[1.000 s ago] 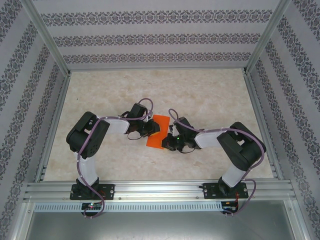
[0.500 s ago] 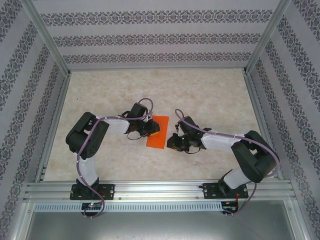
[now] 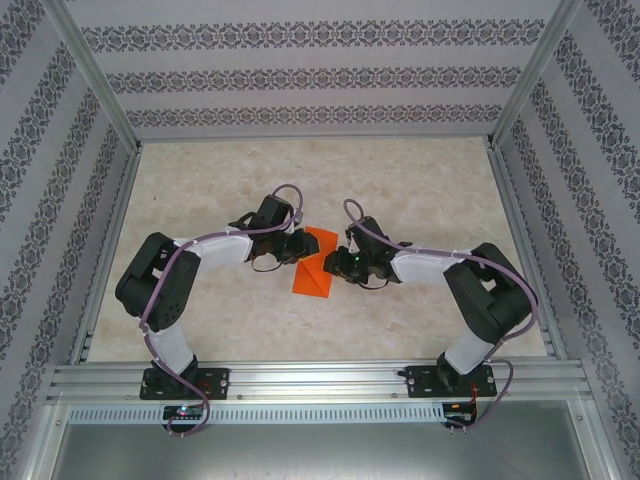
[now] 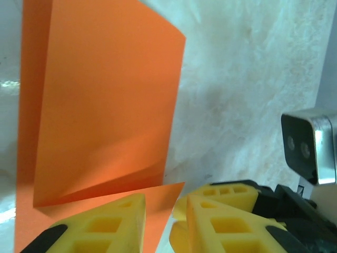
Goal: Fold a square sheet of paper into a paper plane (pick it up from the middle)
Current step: Fold the triangle a second time at the center of the table, then rotate the paper at the center of the table.
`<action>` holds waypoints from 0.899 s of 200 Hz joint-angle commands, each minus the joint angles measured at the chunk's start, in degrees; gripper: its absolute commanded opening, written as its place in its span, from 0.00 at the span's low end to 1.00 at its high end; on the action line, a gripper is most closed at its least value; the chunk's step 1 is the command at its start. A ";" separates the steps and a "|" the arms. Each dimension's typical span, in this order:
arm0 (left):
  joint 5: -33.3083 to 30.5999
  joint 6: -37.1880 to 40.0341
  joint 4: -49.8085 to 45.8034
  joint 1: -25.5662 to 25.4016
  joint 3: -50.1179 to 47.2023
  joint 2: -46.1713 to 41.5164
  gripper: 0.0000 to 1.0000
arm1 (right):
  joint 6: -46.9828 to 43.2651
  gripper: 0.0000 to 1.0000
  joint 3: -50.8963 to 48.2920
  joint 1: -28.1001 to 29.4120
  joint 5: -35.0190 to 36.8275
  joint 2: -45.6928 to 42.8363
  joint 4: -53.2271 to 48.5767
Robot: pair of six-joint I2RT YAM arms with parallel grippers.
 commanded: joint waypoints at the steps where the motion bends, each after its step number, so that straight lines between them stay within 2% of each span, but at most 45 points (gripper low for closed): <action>1: -1.42 2.25 -3.13 -0.18 0.89 0.17 0.27 | 1.42 0.34 1.48 -0.57 1.22 1.95 2.60; 90: -1.87 3.04 -3.86 -0.09 2.33 5.42 0.25 | 2.45 0.36 1.14 -0.36 3.26 3.25 2.50; 180: -2.53 3.34 -4.75 -0.13 1.98 6.62 0.24 | 4.34 0.33 0.68 0.04 -0.32 4.46 8.69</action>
